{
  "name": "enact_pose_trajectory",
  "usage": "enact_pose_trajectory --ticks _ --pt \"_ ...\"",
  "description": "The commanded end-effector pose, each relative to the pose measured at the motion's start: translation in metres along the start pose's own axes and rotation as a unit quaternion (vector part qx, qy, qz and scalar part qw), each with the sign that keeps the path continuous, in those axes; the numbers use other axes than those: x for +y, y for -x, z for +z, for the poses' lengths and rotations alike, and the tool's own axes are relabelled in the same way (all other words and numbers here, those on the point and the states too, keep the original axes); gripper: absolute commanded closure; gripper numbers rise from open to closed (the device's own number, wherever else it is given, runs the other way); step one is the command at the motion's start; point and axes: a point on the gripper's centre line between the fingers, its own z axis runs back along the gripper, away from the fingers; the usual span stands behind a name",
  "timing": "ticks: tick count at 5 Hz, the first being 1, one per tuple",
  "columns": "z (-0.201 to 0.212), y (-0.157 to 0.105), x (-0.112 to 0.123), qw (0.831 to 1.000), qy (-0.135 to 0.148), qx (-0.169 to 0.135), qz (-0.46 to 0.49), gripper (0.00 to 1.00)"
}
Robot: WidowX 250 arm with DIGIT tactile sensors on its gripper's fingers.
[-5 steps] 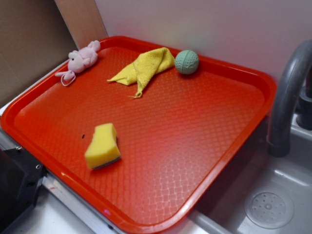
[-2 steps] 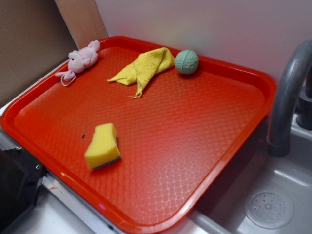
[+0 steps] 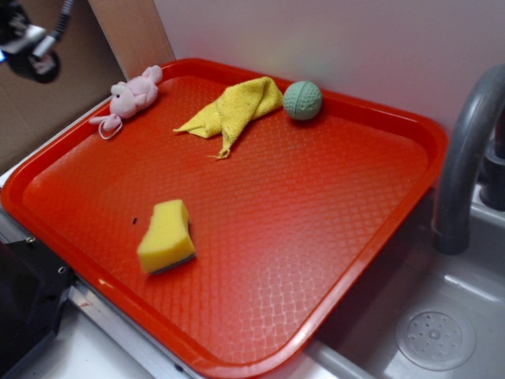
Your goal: Grab the pink bunny.
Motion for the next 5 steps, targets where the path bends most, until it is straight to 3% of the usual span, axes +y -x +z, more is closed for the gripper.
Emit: enact_pose_trajectory --ticks 1,3,4,5 --pt "-0.060 -0.048 0.025 0.998 -0.017 0.005 -0.056 0.00" --pt "-0.096 -0.070 0.055 0.999 -0.006 0.024 -0.042 0.00" --pt "-0.101 -0.085 0.062 1.000 -0.019 0.020 -0.015 0.00" --pt "-0.100 -0.091 0.078 1.000 -0.020 -0.013 0.011 0.00"
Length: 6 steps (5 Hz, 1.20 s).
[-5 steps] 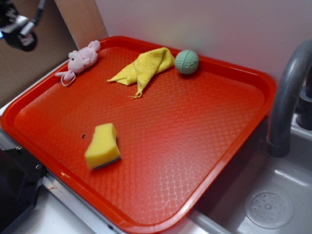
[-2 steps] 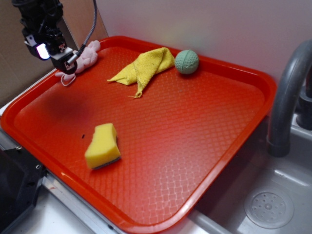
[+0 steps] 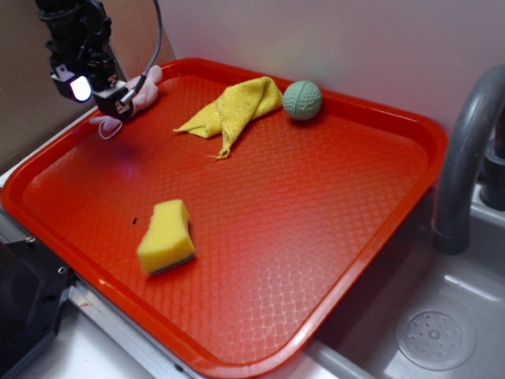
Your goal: Grab the pink bunny.
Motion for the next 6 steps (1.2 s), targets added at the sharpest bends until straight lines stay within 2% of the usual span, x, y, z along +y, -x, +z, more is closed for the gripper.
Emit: enact_pose_trajectory --ticks 1,2,6 --pt "0.0260 -0.0132 0.0301 0.995 -0.013 -0.063 0.080 0.00" --pt "0.0314 -0.0111 0.0271 0.989 0.016 -0.069 0.128 0.00" --pt "0.0314 -0.0111 0.0271 0.989 0.016 -0.069 0.128 0.00"
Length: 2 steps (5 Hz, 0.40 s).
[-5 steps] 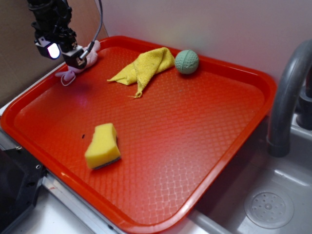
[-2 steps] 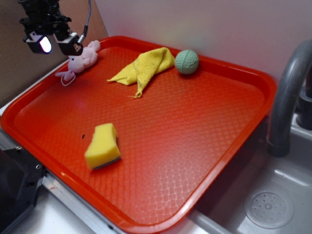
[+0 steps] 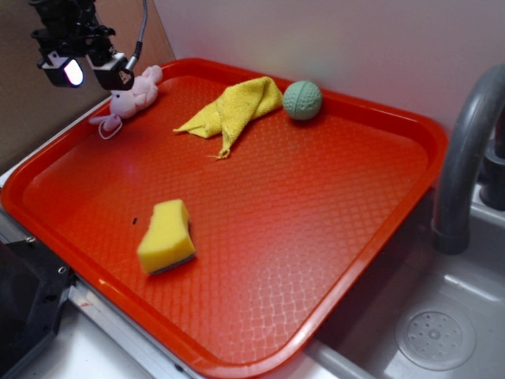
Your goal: Grab the pink bunny.
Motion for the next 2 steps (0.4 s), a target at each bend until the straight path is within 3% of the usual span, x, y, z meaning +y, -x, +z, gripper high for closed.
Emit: enact_pose_trajectory --ticks 1,2 --pt "0.009 -0.011 -0.003 0.999 -0.004 -0.042 0.021 0.00" --pt "0.004 -0.016 -0.013 0.997 -0.002 -0.045 0.055 0.00"
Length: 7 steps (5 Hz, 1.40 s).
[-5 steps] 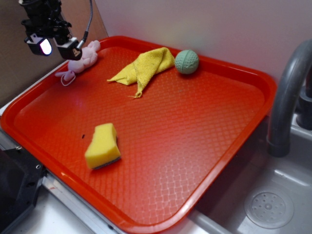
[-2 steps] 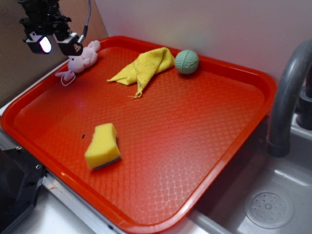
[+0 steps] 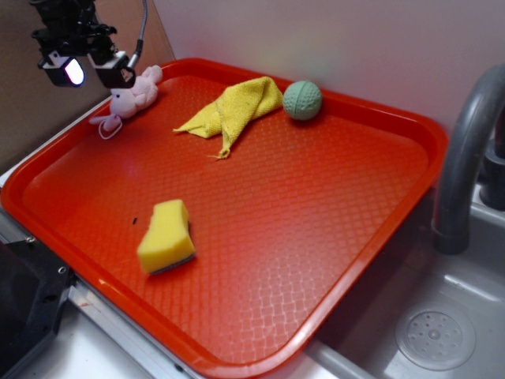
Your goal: Grab the pink bunny.
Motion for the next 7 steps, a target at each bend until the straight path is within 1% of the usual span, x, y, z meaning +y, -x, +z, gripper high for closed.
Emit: enact_pose_trajectory --ticks 1,2,3,5,6,7 --pt "-0.001 -0.009 -0.018 0.997 0.005 -0.019 0.068 0.00" --pt "-0.006 -0.013 -0.023 0.996 -0.004 -0.014 0.092 0.00" --pt "-0.008 -0.022 -0.022 0.995 -0.007 -0.014 0.095 0.00" --pt "-0.015 -0.034 -0.011 0.998 -0.008 -0.013 0.065 0.00" --pt "-0.016 -0.042 -0.006 0.999 -0.010 -0.021 0.048 0.00" --pt "-0.018 -0.049 -0.003 0.999 -0.010 -0.037 0.032 0.00"
